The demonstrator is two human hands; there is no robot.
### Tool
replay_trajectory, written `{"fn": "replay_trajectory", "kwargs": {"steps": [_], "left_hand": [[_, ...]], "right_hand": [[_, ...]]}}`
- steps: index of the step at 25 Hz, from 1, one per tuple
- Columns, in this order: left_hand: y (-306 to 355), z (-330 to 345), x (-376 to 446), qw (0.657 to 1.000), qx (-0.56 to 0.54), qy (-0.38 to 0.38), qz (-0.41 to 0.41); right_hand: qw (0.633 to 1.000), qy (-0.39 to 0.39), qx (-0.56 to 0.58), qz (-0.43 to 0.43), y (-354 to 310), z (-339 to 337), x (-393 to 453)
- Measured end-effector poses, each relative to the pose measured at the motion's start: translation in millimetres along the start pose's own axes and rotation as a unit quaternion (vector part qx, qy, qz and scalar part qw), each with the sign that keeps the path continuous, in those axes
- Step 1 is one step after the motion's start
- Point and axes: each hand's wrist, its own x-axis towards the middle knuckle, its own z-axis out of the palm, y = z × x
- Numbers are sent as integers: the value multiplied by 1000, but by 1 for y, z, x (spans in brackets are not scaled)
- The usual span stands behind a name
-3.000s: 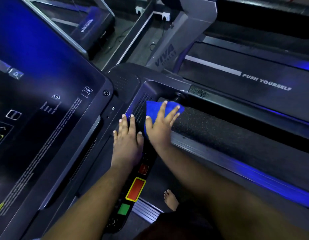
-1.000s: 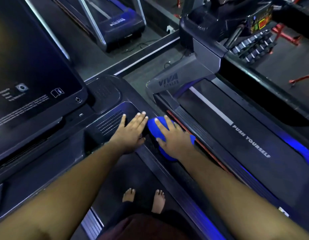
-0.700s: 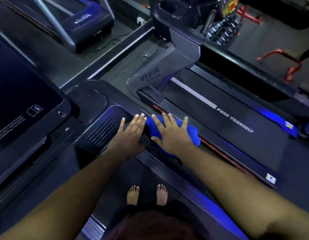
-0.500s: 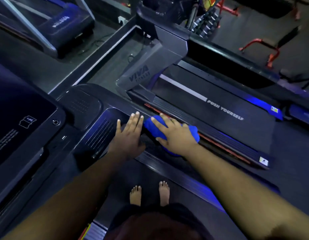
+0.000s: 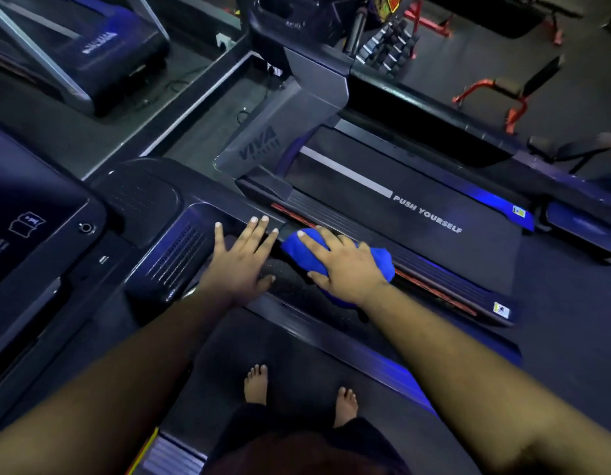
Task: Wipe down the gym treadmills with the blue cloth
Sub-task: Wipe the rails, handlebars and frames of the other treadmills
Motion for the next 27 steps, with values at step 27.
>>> {"fn": "replay_trajectory", "kwargs": {"steps": [27], "left_hand": [[274, 36, -37, 994, -64, -35, -86]], "right_hand": [[996, 36, -71, -47, 172, 67, -234]]}}
